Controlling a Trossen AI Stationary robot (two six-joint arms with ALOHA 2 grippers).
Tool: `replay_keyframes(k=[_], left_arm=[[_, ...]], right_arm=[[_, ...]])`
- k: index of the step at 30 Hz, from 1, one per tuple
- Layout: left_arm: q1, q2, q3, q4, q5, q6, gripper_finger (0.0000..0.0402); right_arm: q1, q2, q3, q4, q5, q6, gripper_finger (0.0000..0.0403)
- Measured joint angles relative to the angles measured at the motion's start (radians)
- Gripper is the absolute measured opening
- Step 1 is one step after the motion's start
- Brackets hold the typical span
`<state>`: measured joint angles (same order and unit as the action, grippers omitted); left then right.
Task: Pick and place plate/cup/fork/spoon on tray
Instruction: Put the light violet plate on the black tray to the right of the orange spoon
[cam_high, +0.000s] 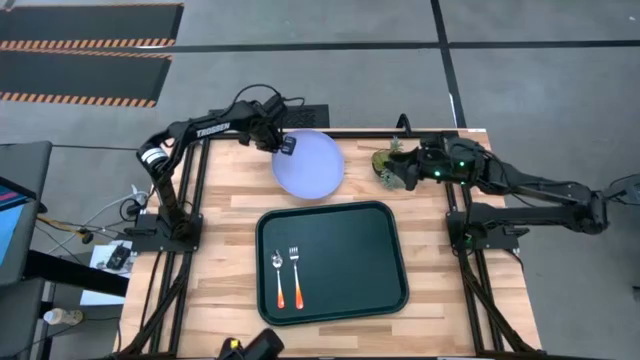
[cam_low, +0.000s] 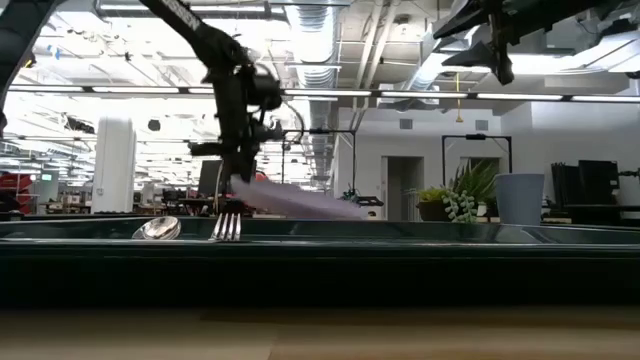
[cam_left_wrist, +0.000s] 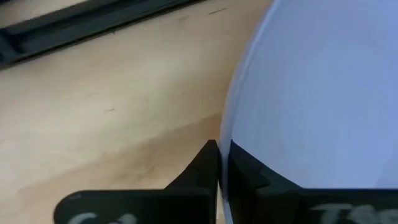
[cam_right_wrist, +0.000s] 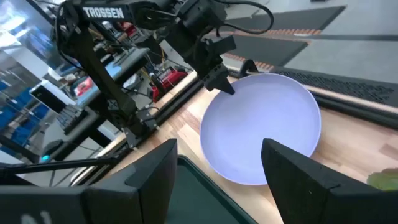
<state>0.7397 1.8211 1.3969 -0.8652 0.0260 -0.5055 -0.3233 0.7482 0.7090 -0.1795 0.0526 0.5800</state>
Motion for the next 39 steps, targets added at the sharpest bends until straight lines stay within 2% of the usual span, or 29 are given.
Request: replay_keyframes(k=[6, 13, 18, 23, 28, 32, 39], left_arm=[[-0.118, -0.082, 0.082, -0.087, 0.013, -0.035, 0.0000], [-0.333, -0.123, 0.094, -0.090, 0.014, -0.158, 0.0000], [-0.528, -0.091, 0.094, 0.056, 0.014, -0.263, 0.0000], [-0.662, -0.025, 0.094, 0.190, -0.091, -0.358, 0.0000], [-0.720, 0.068, 0.093, 0.216, -0.132, -0.429, 0.0000], [-0.749, 0.136, 0.093, 0.251, -0.067, -0.451, 0.0000], [-0.789, 0.216, 0.093, 0.251, -0.025, -0.501, 0.0000]], right_arm=[[0.000, -0.070, 0.000, -0.001, -0.001, -0.011, 0.0260], [0.000, -0.128, 0.000, -0.032, -0.001, -0.012, 0.0260], [0.000, -0.135, 0.000, -0.036, -0.001, -0.012, 0.0260], [0.002, -0.133, 0.000, -0.049, -0.004, 0.004, 0.0260], [0.007, -0.134, 0.000, -0.050, -0.046, 0.008, 0.0260], [0.018, -0.135, 0.000, -0.055, -0.053, 0.022, 0.0260], [0.042, -0.134, 0.000, -0.057, -0.054, 0.022, 0.0260]])
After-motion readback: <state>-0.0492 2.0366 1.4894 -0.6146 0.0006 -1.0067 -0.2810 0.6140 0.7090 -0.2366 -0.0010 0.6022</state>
